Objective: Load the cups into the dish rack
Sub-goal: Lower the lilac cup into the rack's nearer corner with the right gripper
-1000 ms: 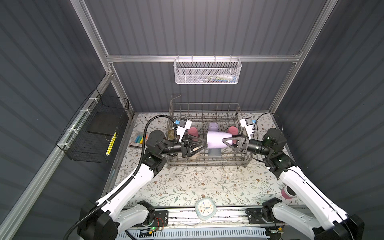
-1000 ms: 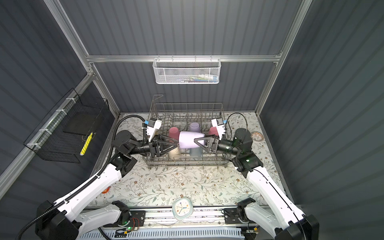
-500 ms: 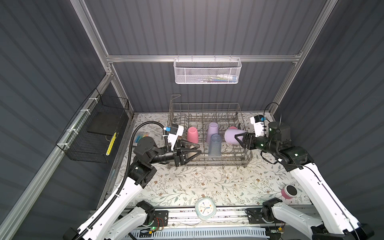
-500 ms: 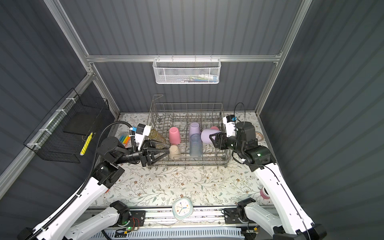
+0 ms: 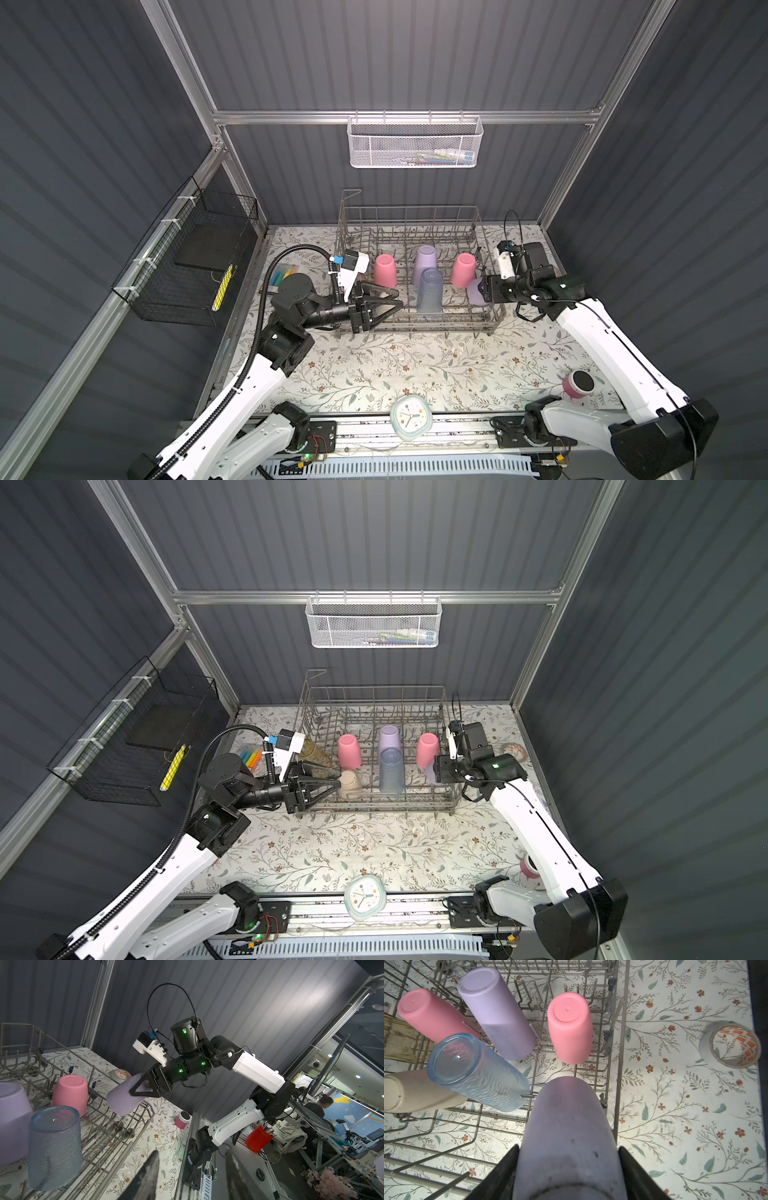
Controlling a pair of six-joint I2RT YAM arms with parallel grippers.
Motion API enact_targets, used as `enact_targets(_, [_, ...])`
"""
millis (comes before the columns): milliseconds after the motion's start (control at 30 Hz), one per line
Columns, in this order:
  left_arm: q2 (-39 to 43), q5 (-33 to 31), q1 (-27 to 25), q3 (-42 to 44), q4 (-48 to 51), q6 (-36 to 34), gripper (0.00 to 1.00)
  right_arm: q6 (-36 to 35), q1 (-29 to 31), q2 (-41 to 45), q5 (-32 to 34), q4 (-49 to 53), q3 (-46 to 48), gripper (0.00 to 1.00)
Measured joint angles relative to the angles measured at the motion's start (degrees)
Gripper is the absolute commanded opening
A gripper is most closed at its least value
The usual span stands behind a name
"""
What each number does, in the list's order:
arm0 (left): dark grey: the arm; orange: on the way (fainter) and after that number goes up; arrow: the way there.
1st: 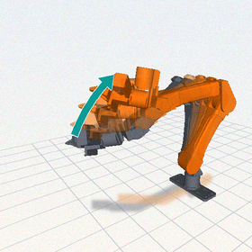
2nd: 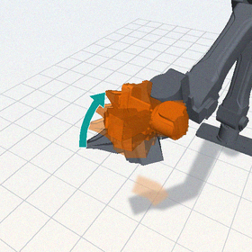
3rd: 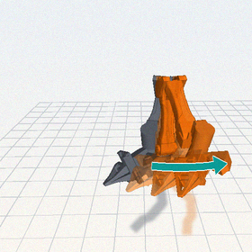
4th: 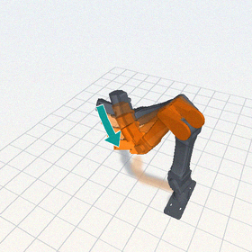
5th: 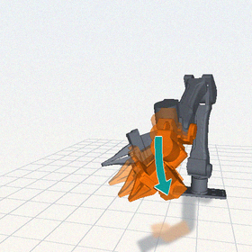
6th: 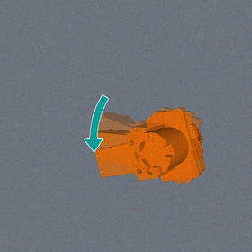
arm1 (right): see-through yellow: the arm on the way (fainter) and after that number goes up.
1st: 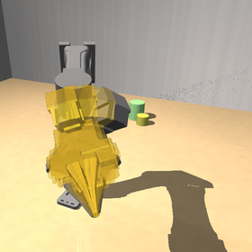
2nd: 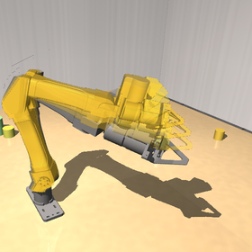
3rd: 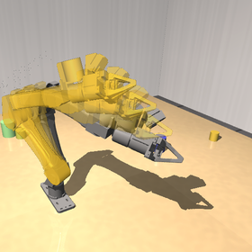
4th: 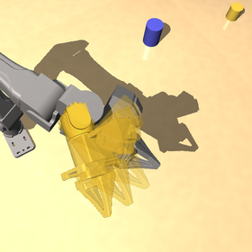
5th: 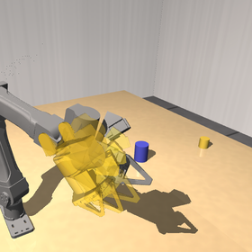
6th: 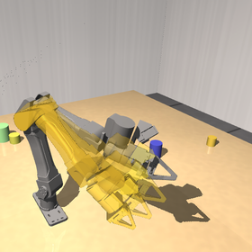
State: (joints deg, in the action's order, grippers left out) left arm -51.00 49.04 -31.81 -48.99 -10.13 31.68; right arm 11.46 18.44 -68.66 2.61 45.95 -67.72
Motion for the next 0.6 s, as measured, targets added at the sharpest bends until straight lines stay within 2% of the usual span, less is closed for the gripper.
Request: enact_targets(600, [0.0,0.02,0.0,1.2,-0.13,-0.04,0.51,-0.17,0.02,-5.46,-0.5,-2.64,1.73,0.28])
